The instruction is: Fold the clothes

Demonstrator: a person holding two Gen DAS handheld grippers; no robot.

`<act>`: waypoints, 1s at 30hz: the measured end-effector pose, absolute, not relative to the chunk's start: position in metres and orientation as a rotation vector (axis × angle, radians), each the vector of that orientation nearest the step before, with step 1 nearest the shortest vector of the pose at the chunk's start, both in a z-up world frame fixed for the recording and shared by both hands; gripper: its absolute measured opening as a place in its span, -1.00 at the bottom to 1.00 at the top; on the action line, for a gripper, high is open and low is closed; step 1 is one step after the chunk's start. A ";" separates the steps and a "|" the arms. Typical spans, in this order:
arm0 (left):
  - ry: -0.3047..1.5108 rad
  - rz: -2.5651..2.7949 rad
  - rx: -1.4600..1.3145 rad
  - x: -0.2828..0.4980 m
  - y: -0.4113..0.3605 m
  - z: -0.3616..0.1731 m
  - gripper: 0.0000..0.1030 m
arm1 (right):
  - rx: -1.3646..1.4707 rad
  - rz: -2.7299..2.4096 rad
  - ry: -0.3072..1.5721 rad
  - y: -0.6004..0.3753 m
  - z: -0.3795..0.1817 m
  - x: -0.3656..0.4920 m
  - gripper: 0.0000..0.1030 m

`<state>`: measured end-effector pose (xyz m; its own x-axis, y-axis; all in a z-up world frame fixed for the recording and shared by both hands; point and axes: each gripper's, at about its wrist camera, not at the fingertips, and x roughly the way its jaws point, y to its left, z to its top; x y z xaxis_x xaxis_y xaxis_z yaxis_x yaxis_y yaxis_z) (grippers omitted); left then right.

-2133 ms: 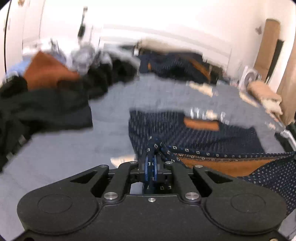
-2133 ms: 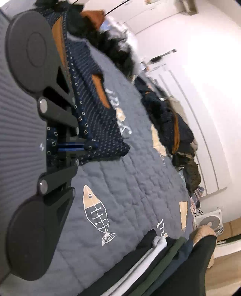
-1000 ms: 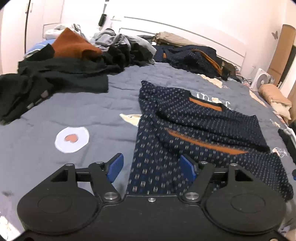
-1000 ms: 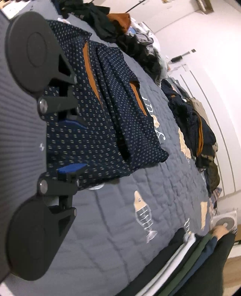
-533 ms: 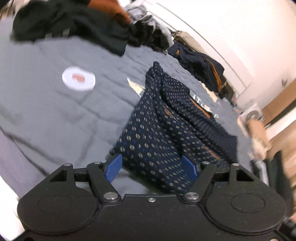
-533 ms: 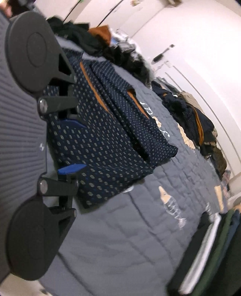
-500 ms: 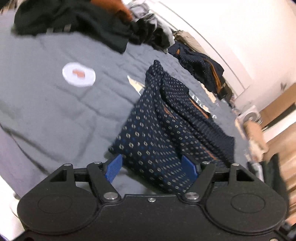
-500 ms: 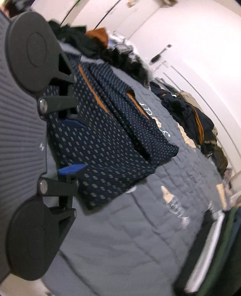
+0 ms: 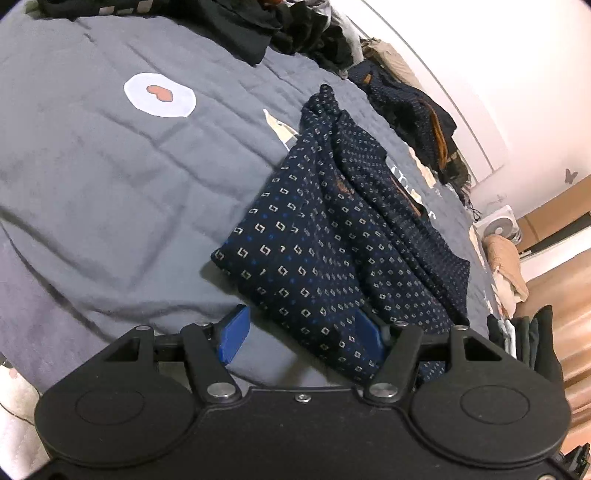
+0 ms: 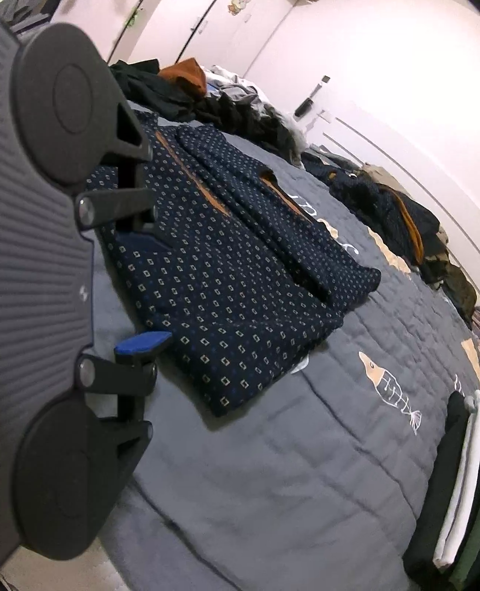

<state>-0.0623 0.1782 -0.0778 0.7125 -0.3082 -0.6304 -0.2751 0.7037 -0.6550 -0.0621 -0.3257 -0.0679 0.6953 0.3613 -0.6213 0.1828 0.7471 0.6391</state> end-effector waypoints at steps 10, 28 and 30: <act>0.805 0.033 -0.852 -0.047 0.179 -0.089 -0.15 | 0.813 0.005 0.782 -0.334 -0.088 -0.047 -0.09; 0.722 0.049 -0.829 -0.058 0.204 -0.059 -0.83 | 0.979 -0.106 0.610 -0.394 -0.064 -0.066 -0.93; 0.737 0.057 -0.828 -0.055 0.202 -0.063 -0.83 | 0.923 -0.075 0.647 -0.387 -0.060 -0.067 -0.91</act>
